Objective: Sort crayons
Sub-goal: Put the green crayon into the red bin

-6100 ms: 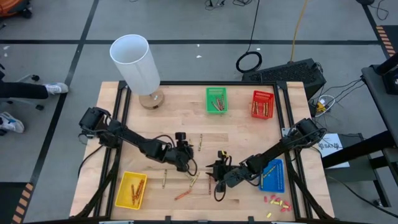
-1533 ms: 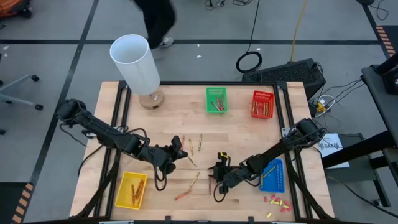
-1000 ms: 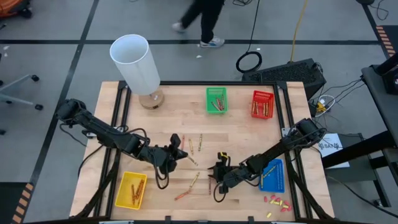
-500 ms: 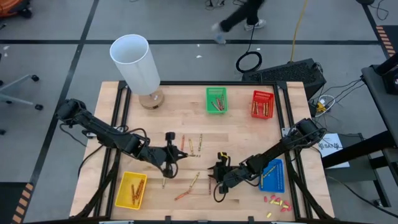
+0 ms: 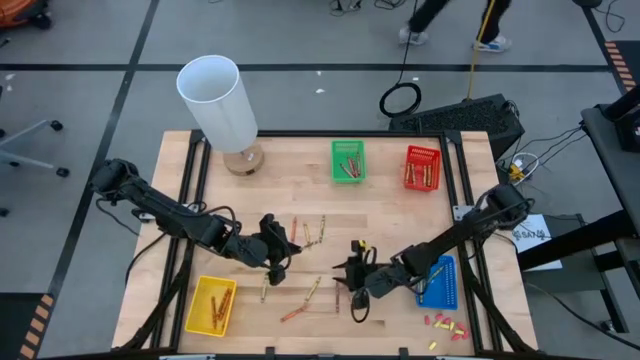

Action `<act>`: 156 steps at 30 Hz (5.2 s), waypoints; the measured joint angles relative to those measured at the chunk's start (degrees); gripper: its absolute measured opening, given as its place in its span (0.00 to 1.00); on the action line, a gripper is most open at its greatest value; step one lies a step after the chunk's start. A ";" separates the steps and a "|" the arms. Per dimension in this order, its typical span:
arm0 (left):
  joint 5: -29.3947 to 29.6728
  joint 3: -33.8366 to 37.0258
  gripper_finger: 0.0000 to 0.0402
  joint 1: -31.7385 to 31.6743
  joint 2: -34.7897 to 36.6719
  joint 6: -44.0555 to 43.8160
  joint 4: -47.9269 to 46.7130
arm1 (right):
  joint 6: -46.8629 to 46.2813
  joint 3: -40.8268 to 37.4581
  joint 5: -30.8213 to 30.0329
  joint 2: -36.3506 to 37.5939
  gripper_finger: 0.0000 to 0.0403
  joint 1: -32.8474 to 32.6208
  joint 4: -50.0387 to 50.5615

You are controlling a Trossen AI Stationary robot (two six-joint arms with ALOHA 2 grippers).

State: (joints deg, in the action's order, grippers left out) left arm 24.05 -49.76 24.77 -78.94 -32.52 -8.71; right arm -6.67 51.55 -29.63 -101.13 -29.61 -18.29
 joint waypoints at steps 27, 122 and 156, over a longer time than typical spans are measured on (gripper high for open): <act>1.73 0.00 0.03 -2.50 0.00 33.21 0.96 | 2.67 14.66 4.09 9.29 0.58 8.62 19.26; 10.64 1.51 0.63 4.87 -6.27 12.04 8.85 | -20.67 5.14 -17.18 30.27 0.03 27.97 93.19; 5.90 1.47 0.63 5.75 -6.25 11.61 8.70 | -13.39 -5.77 -18.22 30.28 0.08 42.32 80.66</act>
State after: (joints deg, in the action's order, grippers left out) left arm 29.95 -48.29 30.52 -85.19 -20.91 -0.01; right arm -20.06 45.78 -47.84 -70.85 12.71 62.36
